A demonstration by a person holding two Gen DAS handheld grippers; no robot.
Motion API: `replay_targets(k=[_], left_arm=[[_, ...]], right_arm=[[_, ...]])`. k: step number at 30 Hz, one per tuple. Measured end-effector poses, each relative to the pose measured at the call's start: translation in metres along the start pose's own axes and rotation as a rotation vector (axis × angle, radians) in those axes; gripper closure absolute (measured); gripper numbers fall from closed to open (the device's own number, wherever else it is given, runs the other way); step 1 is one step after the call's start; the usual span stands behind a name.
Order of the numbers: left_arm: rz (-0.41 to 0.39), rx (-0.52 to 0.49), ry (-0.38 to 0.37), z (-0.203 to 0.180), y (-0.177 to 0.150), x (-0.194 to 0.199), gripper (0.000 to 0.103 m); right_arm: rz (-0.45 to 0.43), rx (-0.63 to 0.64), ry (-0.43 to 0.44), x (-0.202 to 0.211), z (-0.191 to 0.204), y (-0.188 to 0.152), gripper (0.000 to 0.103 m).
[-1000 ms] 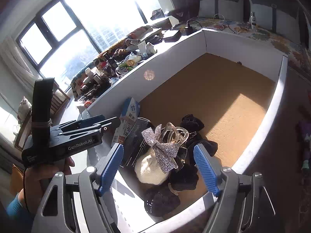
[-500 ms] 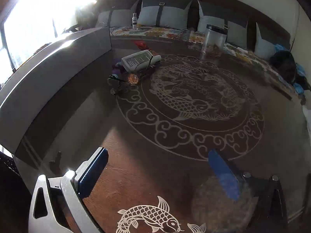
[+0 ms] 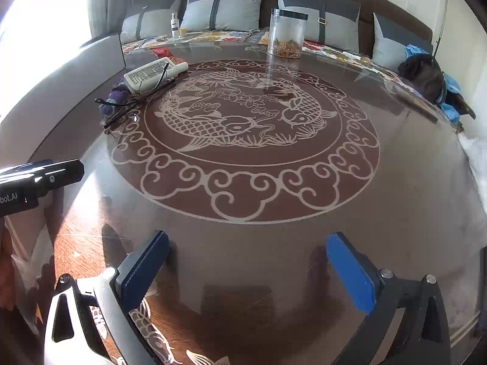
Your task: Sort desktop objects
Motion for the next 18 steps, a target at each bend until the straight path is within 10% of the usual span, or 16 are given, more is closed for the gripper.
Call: replay_targets(k=[18], left_arm=[[-0.013, -0.100, 0.036, -0.009, 0.004, -0.013, 0.000]], right_arm=[[0.021, -0.049, 0.021, -0.016, -0.009, 0.011, 0.000]])
Point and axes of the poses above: each gripper's, at about its wrist camera, not at the fingertips, and x roughly against the way its jaws point, z to its left, y to its top, the point moved 4 cm from there along -x, roughly the way its jaws point, and after that the axes turned 9 degrees about -z, right-handed, at the moved point
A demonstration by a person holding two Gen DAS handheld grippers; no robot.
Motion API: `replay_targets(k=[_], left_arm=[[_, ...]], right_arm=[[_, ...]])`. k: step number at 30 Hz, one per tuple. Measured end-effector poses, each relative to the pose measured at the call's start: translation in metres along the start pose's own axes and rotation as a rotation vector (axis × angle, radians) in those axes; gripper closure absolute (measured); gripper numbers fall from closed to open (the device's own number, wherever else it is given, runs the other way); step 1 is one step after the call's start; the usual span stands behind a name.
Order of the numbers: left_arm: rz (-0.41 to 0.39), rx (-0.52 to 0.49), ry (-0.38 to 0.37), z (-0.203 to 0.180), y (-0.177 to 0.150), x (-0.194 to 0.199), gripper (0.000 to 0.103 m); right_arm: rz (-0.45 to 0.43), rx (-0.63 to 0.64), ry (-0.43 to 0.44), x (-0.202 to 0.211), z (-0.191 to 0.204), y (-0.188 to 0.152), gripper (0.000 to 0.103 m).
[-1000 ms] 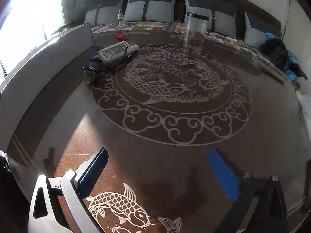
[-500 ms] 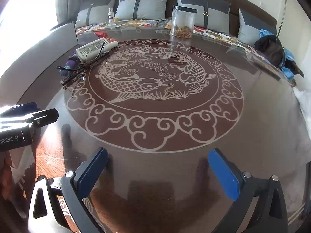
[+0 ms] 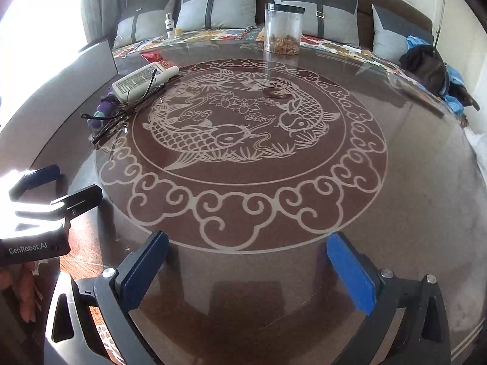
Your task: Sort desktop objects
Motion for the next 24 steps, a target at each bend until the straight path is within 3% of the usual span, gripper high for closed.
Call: replay_targets(k=[24], left_arm=[[0.000, 0.001, -0.002, -0.0020, 0.0004, -0.0018, 0.000]], right_arm=[[0.000, 0.000, 0.000, -0.0004, -0.0008, 0.0005, 0.000]])
Point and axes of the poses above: each gripper's, at about its wrist camera, not at the fingertips, and x roughly against the way its jaws point, z to its left, y to its top, the point moved 4 cm from there along -x, roughly the way its jaws point, and after that the axes turned 9 degrees about -z, right-handed, at the moved point
